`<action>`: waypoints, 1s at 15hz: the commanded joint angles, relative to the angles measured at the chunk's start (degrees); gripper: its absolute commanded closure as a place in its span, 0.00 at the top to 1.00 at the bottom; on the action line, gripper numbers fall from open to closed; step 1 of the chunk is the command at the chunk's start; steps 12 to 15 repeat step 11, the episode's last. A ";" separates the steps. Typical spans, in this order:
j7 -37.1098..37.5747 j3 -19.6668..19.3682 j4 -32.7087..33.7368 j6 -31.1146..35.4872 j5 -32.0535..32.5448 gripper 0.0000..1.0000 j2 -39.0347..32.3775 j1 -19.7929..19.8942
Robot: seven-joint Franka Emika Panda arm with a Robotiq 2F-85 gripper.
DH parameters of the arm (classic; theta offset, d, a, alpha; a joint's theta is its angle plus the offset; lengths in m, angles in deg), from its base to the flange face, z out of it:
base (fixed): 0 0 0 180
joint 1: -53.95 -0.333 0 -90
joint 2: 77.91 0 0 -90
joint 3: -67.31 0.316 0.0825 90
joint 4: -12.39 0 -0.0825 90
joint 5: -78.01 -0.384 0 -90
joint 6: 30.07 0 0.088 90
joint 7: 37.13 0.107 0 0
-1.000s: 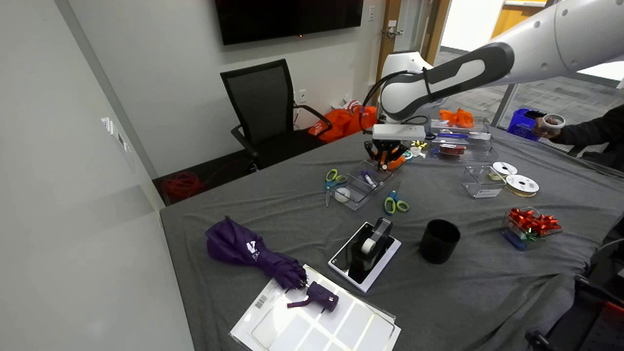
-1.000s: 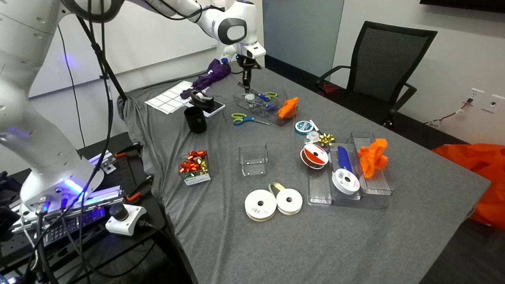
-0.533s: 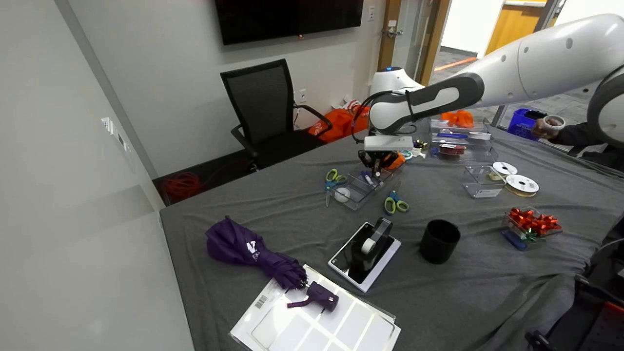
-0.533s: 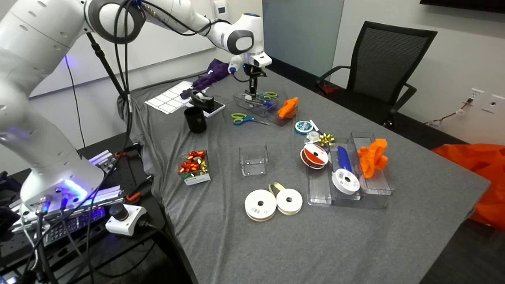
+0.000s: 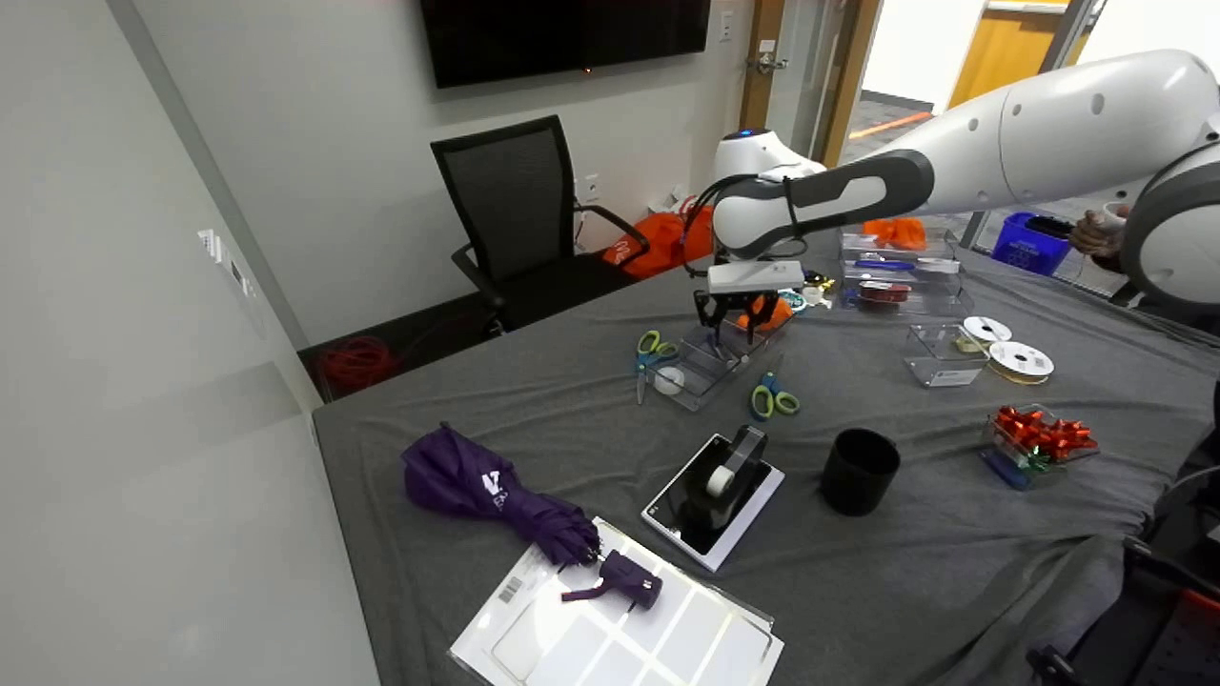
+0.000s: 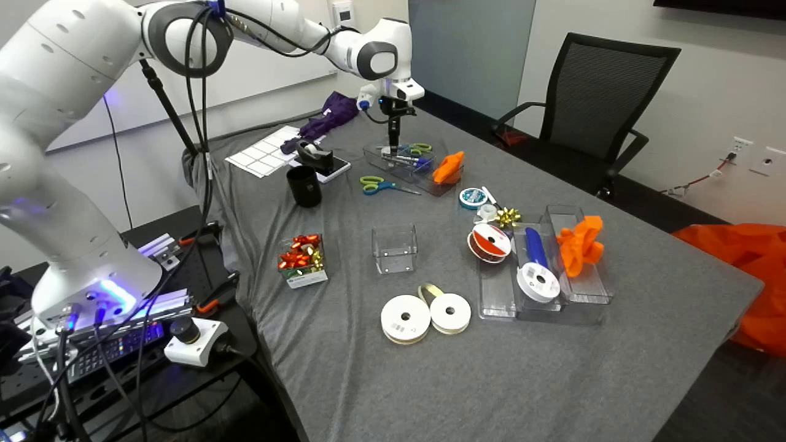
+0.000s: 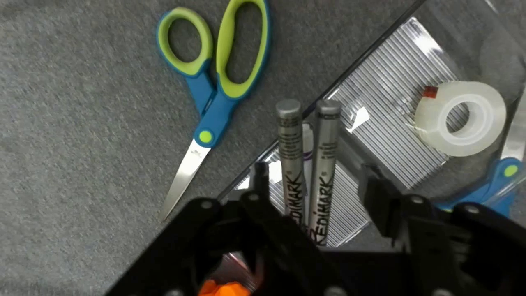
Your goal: Put the marker in the transparent object
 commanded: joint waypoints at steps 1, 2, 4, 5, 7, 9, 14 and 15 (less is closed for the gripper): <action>-5.76 0.87 -3.10 -2.12 0.30 0.91 3.71 -0.12; -7.14 0.86 -4.20 -1.96 0.41 0.97 4.69 -0.33; -9.51 0.10 -7.95 -2.41 1.52 1.00 7.99 -1.13; -10.42 -0.56 -10.54 -2.62 2.71 1.00 10.11 -1.62; -12.59 -0.96 -15.21 -3.78 4.99 1.00 14.37 -1.87; -15.94 -0.68 -20.15 -2.84 6.77 1.00 18.69 -1.33; -17.95 -1.04 -24.99 -1.25 8.90 1.00 22.74 -1.13; -17.95 -1.04 -24.99 -1.25 8.90 1.00 22.74 -1.13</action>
